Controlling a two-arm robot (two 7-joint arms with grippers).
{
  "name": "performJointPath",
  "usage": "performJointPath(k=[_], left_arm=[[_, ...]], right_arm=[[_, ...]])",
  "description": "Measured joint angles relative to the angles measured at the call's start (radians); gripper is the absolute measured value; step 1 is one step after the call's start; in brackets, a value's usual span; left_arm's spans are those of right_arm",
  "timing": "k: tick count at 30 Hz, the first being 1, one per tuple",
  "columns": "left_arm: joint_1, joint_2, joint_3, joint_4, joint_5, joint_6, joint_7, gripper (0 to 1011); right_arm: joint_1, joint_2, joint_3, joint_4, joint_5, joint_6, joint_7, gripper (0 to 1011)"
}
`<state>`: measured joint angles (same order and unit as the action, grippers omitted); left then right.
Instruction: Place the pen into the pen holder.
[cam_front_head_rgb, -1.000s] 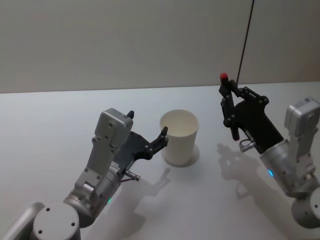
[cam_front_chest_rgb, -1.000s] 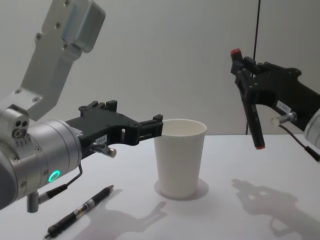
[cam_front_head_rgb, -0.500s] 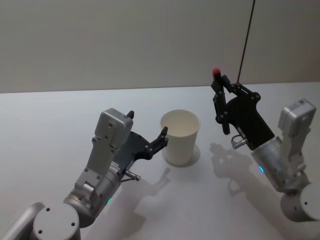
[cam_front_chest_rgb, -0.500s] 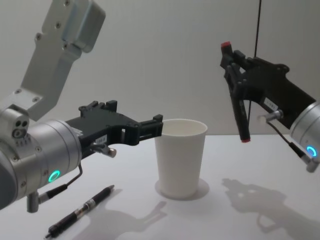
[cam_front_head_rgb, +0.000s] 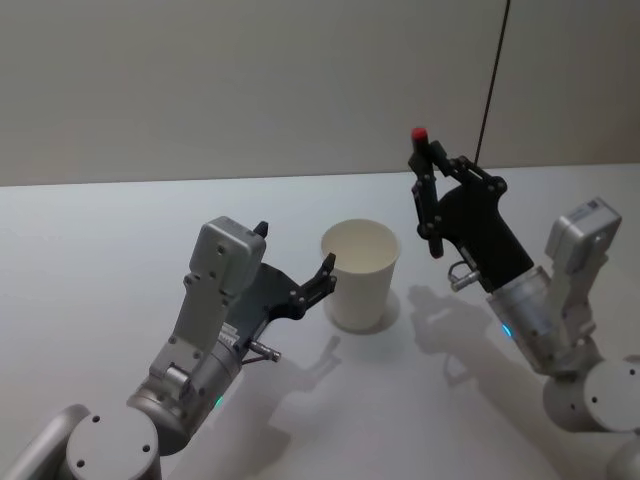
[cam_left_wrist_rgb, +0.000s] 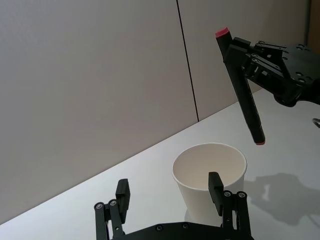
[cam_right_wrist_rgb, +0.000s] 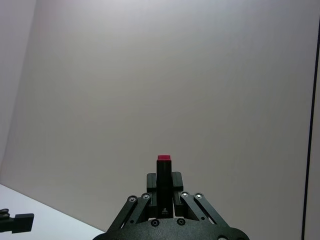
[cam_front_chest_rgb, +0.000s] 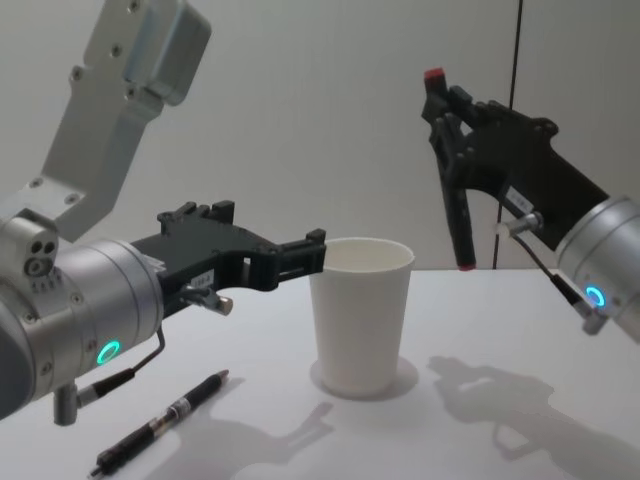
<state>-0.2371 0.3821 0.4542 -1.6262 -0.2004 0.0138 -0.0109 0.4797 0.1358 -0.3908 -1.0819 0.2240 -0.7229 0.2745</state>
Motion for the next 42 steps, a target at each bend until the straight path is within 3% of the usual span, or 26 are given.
performJointPath(k=[30, 42], left_arm=[[0.0, 0.0, 0.0, 0.0, 0.0, 0.0, 0.0, 999], [0.0, 0.0, 0.0, 0.0, 0.0, 0.0, 0.0, 1000]], right_arm=[[0.104, -0.084, -0.018, 0.211, 0.039, -0.123, 0.084, 161], [0.101, -0.09, -0.019, 0.198, 0.027, -0.147, 0.089, 161]])
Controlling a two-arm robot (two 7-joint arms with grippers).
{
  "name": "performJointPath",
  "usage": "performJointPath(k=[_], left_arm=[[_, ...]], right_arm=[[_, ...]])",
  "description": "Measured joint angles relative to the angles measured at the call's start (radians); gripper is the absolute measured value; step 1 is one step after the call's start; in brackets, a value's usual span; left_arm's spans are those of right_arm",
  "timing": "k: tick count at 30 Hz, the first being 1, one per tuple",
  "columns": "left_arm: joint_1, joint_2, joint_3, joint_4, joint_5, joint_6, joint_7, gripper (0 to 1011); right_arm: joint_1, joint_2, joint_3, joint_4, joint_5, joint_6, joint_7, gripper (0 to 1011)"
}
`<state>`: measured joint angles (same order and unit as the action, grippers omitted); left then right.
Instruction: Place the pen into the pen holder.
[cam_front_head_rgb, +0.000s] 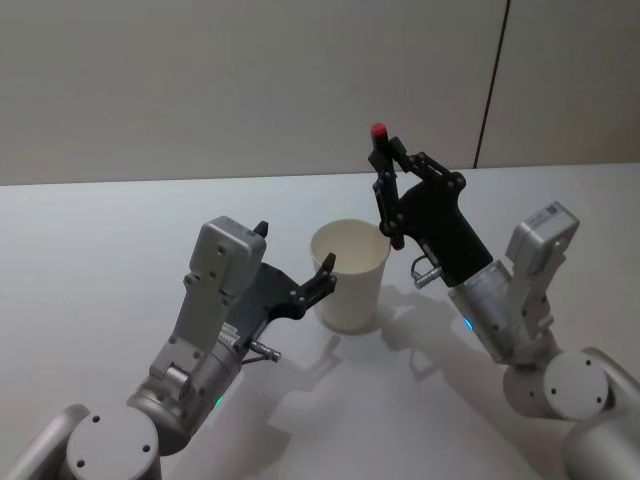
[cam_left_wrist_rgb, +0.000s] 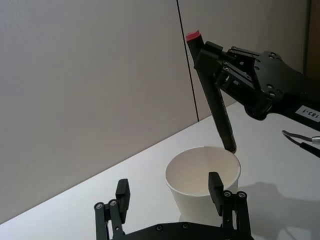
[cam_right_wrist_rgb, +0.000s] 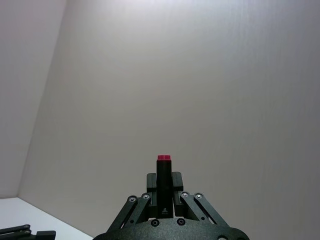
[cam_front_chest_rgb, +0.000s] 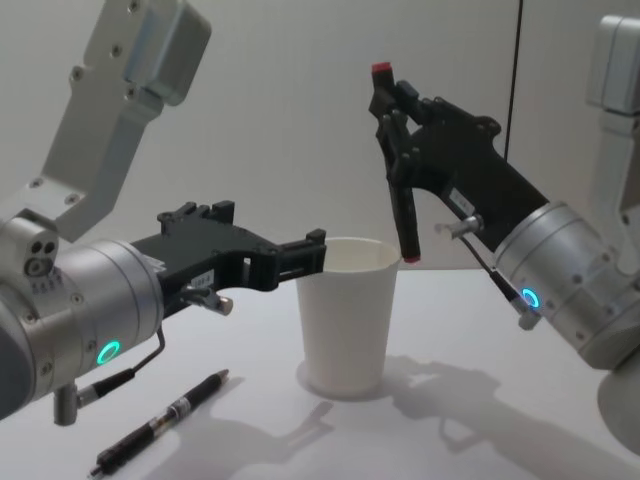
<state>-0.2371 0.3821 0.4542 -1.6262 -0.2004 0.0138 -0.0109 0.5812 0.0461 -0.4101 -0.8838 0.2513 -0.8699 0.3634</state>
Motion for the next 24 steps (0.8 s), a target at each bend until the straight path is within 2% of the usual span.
performJointPath(k=[18, 24], left_arm=[[0.0, 0.0, 0.0, 0.0, 0.0, 0.0, 0.0, 1000], [0.0, 0.0, 0.0, 0.0, 0.0, 0.0, 0.0, 1000]], right_arm=[[-0.06, 0.027, 0.01, -0.142, -0.049, 0.012, -0.031, 161], [-0.076, 0.032, 0.011, -0.168, -0.062, 0.013, -0.042, 161]])
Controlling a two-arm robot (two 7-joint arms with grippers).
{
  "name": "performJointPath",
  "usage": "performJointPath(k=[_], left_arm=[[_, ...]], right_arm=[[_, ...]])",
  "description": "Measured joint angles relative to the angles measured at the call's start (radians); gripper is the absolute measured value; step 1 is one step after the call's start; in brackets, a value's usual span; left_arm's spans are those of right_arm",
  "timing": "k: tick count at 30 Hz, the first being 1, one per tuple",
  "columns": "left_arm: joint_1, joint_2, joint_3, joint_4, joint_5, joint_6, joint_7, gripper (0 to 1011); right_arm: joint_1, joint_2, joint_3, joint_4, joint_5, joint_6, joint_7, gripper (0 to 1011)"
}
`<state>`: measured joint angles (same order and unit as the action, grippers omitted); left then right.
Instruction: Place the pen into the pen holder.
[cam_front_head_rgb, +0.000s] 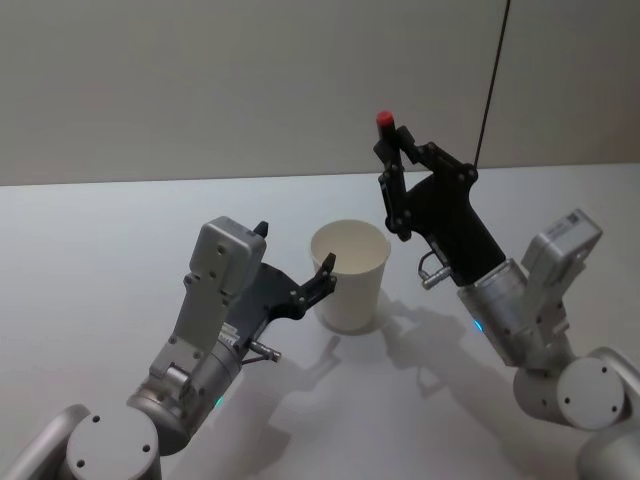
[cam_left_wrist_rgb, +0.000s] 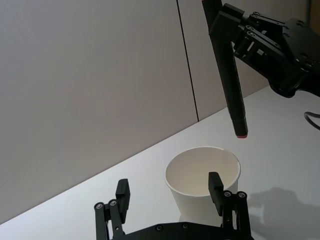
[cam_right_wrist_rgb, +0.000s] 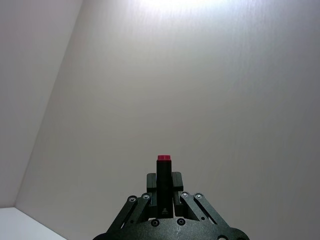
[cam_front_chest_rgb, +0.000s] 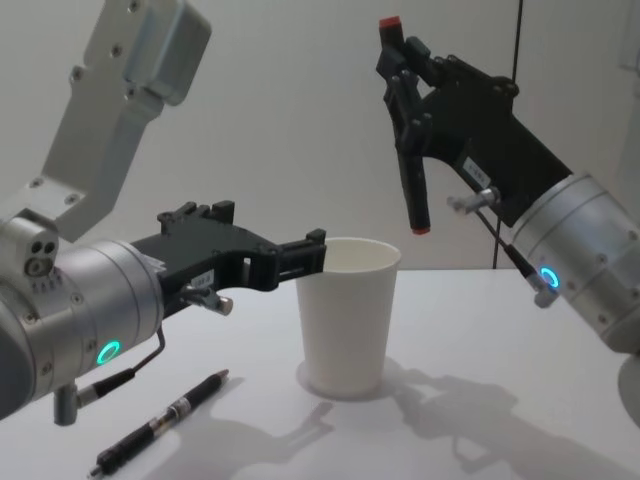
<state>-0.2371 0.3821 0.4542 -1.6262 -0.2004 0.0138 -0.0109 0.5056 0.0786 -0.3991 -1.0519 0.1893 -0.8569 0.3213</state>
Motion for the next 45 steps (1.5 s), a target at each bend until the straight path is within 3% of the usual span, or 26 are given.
performJointPath(k=[17, 45], left_arm=[[0.0, 0.0, 0.0, 0.0, 0.0, 0.0, 0.0, 1000], [0.0, 0.0, 0.0, 0.0, 0.0, 0.0, 0.0, 1000]], right_arm=[[-0.012, -0.005, 0.0, -0.002, -0.007, -0.018, -0.003, 161], [0.027, -0.049, -0.01, 0.079, -0.03, -0.039, 0.003, 161]])
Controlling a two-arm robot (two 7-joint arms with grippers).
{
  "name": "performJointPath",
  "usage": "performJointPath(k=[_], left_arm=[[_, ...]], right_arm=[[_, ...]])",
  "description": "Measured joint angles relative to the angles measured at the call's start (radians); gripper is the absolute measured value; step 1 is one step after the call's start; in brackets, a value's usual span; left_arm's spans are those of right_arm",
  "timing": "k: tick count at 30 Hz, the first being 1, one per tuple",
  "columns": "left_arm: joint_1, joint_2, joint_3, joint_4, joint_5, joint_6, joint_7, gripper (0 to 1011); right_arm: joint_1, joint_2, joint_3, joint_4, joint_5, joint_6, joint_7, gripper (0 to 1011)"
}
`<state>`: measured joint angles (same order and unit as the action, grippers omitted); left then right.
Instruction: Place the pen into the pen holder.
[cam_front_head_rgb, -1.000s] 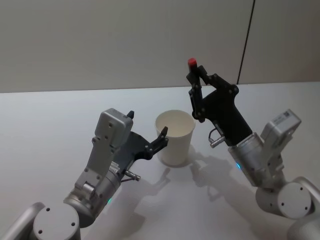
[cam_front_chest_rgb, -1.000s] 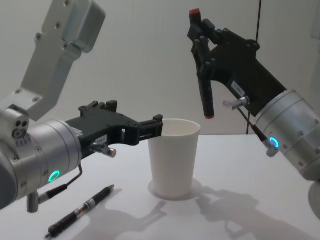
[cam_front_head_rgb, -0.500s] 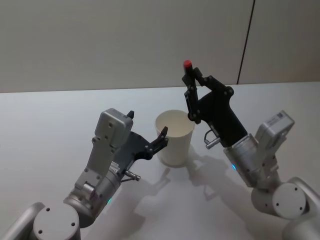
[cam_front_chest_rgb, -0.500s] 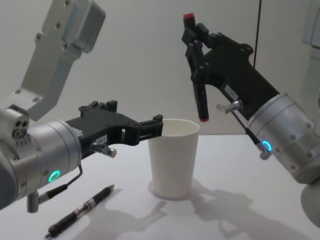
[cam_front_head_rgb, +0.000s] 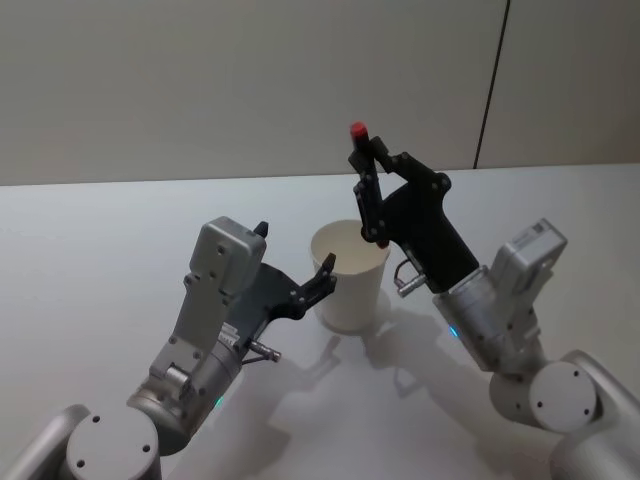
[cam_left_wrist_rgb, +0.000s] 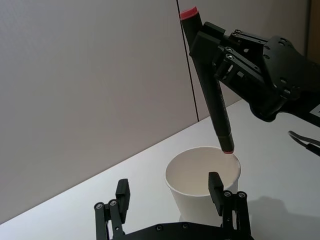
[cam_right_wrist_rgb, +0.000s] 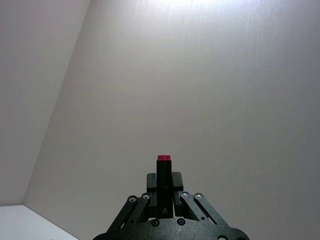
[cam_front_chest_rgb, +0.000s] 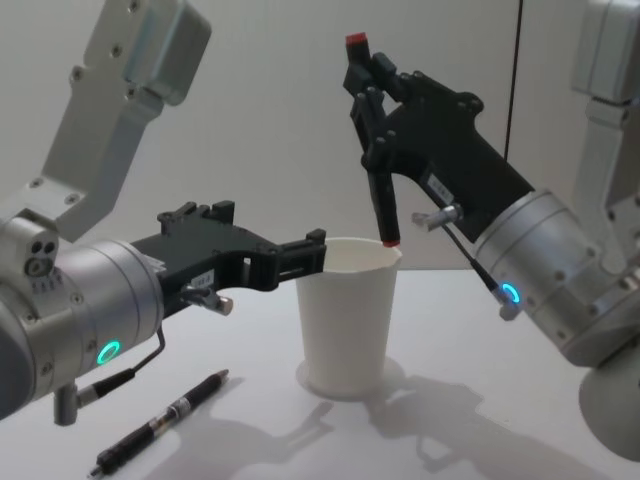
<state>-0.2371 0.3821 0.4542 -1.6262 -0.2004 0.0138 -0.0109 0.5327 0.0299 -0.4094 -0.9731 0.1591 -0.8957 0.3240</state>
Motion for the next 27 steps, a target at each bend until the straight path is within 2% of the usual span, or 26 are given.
performJointPath(k=[15, 27], left_arm=[[0.0, 0.0, 0.0, 0.0, 0.0, 0.0, 0.0, 1000], [0.0, 0.0, 0.0, 0.0, 0.0, 0.0, 0.0, 1000]], right_arm=[[0.036, -0.028, -0.004, 0.055, -0.061, -0.01, -0.019, 161], [0.071, -0.051, -0.004, 0.112, -0.082, -0.007, -0.018, 161]])
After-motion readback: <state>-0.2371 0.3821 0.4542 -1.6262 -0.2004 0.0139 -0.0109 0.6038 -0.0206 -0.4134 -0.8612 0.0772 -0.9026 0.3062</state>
